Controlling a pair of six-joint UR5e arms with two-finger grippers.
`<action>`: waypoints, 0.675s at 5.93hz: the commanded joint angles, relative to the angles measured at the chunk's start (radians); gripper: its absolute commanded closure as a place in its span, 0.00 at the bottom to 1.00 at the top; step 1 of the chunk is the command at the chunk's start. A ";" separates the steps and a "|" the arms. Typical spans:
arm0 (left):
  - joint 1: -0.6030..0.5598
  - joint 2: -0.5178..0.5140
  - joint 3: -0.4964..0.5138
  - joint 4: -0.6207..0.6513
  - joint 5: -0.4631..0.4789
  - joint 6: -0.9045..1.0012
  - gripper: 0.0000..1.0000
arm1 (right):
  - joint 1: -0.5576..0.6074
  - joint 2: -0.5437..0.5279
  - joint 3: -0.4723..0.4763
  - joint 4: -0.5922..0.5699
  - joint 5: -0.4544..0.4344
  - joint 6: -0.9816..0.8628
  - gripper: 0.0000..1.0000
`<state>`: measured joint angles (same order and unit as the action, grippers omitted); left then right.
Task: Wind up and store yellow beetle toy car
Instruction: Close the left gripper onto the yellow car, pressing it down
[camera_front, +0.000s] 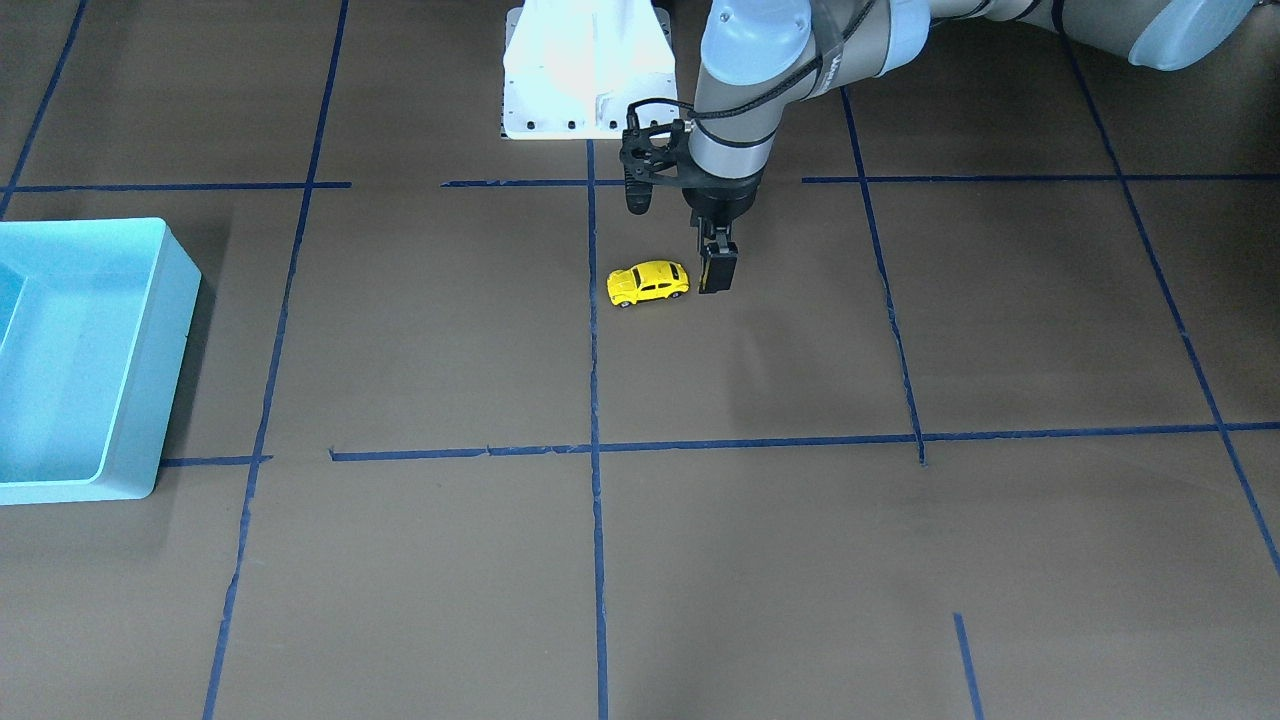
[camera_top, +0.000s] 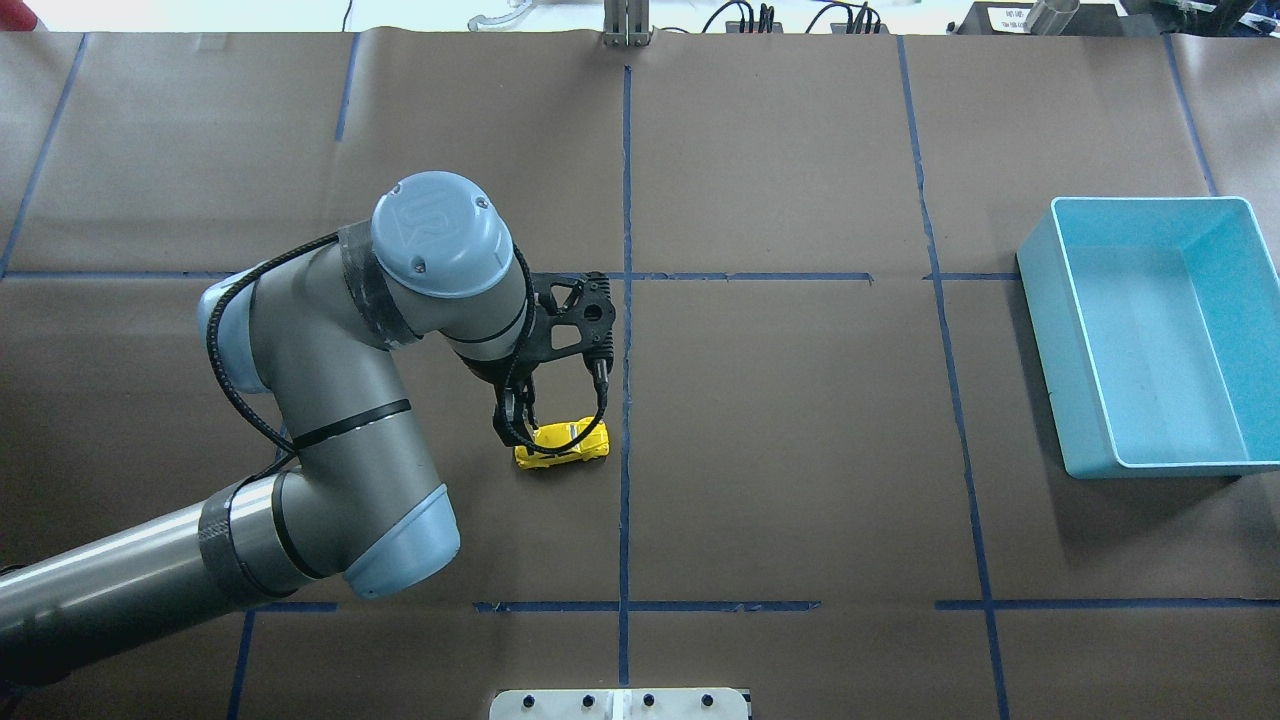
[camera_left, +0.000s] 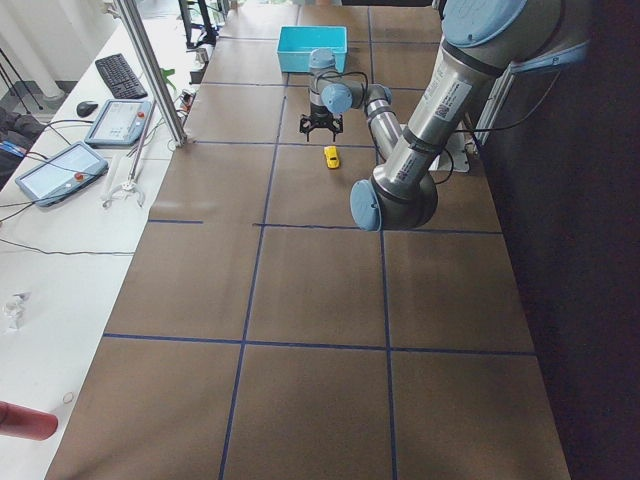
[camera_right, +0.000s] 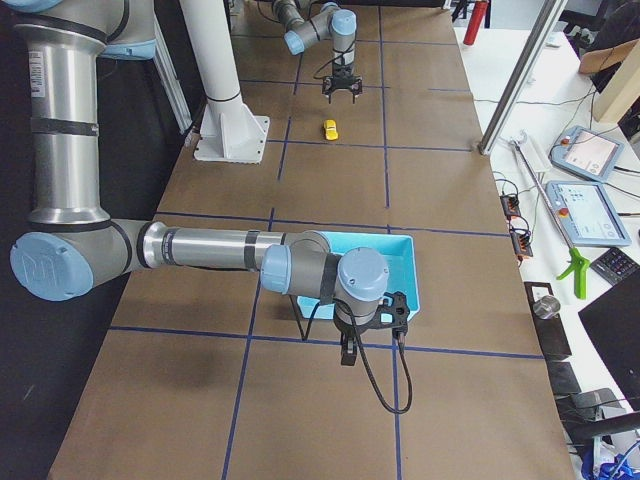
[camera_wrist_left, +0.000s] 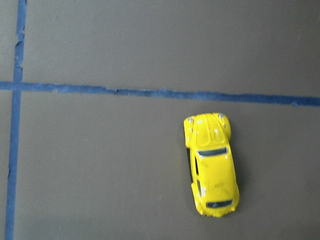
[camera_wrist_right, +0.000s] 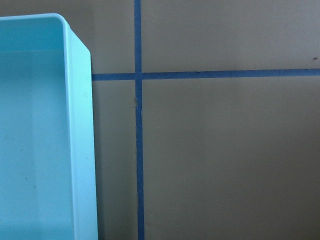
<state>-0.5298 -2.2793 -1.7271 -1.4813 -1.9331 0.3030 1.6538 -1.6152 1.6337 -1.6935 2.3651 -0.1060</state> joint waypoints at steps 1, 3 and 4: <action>0.045 -0.017 0.024 -0.007 0.003 -0.038 0.00 | 0.000 0.000 0.000 0.000 -0.001 0.000 0.00; 0.073 -0.014 0.050 -0.008 0.008 -0.073 0.00 | 0.000 0.000 0.000 0.000 0.000 0.002 0.00; 0.073 -0.016 0.066 -0.019 0.041 -0.091 0.00 | 0.000 0.000 0.000 0.000 0.000 0.002 0.00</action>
<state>-0.4596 -2.2935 -1.6779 -1.4927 -1.9153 0.2297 1.6537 -1.6153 1.6337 -1.6935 2.3650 -0.1047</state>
